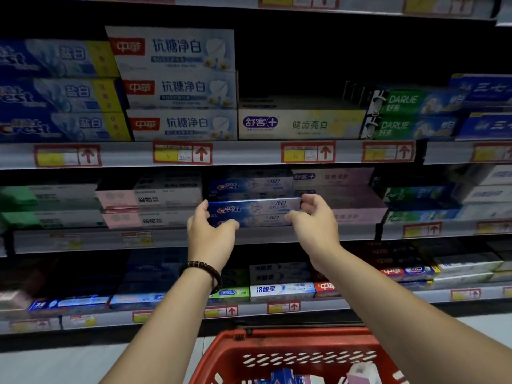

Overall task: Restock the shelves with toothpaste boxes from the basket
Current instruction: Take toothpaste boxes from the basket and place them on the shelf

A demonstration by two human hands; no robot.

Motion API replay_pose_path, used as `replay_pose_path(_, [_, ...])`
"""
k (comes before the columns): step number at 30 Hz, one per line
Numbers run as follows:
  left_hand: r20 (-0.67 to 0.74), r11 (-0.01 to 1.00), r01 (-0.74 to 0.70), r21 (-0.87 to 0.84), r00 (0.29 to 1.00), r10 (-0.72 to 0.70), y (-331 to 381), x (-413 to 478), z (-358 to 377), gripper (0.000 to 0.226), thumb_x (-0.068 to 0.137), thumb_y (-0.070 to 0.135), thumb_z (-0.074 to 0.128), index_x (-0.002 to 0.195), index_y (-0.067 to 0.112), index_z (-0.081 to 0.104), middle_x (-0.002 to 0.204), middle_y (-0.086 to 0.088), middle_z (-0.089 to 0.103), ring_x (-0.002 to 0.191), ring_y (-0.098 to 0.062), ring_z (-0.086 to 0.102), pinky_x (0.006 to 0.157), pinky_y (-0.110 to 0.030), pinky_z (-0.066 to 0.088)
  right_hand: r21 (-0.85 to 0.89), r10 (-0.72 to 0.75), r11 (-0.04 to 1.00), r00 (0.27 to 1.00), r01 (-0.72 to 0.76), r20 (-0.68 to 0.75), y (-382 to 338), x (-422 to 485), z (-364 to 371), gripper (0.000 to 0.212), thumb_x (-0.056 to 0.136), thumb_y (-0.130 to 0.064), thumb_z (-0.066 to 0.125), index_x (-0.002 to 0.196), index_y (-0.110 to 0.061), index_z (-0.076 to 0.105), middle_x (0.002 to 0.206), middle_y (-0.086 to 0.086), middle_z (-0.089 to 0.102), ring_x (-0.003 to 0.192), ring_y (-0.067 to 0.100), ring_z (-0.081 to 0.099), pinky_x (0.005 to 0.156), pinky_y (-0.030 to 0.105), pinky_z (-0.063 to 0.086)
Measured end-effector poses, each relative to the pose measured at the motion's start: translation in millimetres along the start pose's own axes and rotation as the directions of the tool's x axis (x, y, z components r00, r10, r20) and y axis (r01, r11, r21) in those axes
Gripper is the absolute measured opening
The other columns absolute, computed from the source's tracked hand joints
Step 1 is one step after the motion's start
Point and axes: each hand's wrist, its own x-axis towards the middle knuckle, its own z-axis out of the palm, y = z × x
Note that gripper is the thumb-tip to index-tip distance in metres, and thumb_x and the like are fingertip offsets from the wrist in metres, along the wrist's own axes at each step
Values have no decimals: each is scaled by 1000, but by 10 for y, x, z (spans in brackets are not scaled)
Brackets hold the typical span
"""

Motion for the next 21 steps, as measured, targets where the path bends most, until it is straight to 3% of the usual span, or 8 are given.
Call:
replay_pose_path(2, [7,1000,11,0,1000,-11,-15,36,23,81,91,19,74,160,30,33,152,6,39,119,-10,43,93,-33,42,-8,8,1000,1000,-8,3,15,49,25,67,88,-16,78,149,-26,51,134,-6,63,117,17,61,98,35,47])
replay_pose_path(6, [-4,1000,15,1,1000,-15,-57,116,18,82,90,22,76,160,29,33,153,7,40,122,-11,45,105,-38,44,-35,16,999,1000,-15,20,53,93,36,70,91,-12,75,154,-25,47,138,-5,58,119,19,59,100,37,50])
replay_pose_path(8, [-4,1000,25,-8,1000,-25,-107,134,5,83,88,25,77,159,30,35,154,6,40,127,-16,49,110,-47,47,-57,6,998,1000,-5,23,85,105,45,72,90,-11,74,155,-26,46,143,-4,55,118,20,61,100,39,54])
replay_pose_path(12, [22,999,40,-17,999,-39,-161,136,-20,83,88,25,77,159,30,34,153,7,39,132,-22,50,109,-53,49,-63,6,998,1000,-5,29,92,126,64,77,91,-10,73,160,-23,42,149,-3,53,123,24,62,106,49,55])
replay_pose_path(16, [40,999,41,-31,998,-40,-115,150,-61,93,79,35,78,160,32,32,156,7,39,137,-23,48,111,-54,48,-65,29,998,998,-25,53,100,105,73,76,92,-8,72,161,-22,41,143,-9,54,128,25,60,109,51,53])
replay_pose_path(21, [96,996,75,-43,993,-70,-108,121,-42,105,65,45,75,160,35,29,156,8,41,135,-22,51,111,-54,48,-119,-1,993,998,9,66,159,110,108,76,91,-17,74,160,-22,42,152,-4,52,131,24,58,110,51,52])
